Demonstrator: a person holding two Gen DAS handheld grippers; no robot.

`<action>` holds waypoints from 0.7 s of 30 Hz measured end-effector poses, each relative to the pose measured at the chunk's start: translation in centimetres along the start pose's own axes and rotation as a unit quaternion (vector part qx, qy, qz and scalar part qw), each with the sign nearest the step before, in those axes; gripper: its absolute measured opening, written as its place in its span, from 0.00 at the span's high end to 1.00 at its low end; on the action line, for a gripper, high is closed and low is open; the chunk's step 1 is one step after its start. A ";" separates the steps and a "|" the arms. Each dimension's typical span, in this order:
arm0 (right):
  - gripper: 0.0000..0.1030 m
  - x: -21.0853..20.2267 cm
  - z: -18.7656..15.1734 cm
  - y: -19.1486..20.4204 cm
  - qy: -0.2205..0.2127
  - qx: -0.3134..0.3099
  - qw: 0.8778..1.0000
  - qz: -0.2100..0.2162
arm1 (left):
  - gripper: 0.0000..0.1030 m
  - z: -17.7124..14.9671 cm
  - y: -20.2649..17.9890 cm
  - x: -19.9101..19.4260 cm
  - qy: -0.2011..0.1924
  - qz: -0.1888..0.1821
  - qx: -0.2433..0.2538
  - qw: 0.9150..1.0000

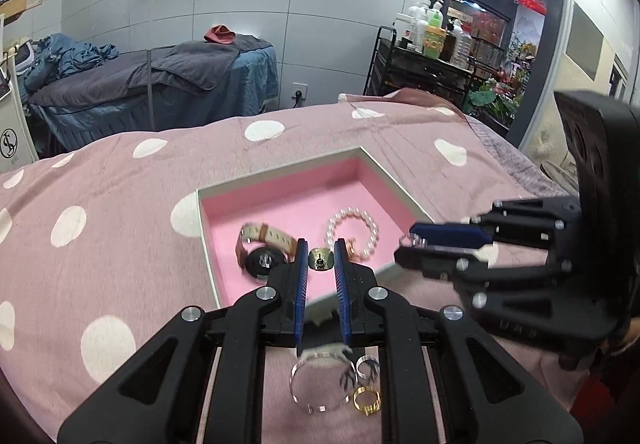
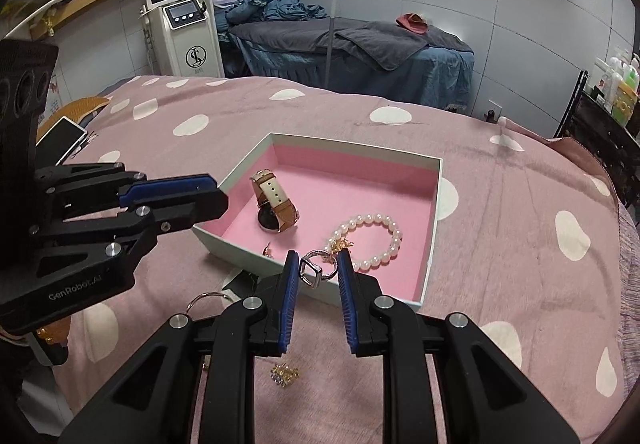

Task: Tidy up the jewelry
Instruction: 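Carry both rings in the tools into the pink box, then open the left tool to release the gold ring into the box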

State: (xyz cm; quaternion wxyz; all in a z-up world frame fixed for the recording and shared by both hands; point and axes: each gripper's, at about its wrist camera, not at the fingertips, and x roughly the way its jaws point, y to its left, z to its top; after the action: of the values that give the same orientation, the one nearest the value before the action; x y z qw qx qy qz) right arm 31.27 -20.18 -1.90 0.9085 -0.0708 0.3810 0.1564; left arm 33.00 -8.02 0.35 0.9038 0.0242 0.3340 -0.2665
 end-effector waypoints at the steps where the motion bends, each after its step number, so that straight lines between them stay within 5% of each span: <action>1: 0.81 0.4 0.3 0.0 0.001 -0.002 1.000 -0.003 | 0.87 0.5 0.2 0.5 0.003 0.002 -0.001 1.000; 21: 0.81 6.9 2.4 -0.7 0.046 -0.004 0.999 -0.016 | 0.87 4.7 1.9 11.1 0.086 0.020 -0.003 0.996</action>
State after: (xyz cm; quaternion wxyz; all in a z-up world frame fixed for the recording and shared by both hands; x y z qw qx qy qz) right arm 37.67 -18.69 -5.14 0.8922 -0.0881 0.4203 0.1398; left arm 43.74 -12.61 -3.13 0.8768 0.0509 0.4108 -0.2448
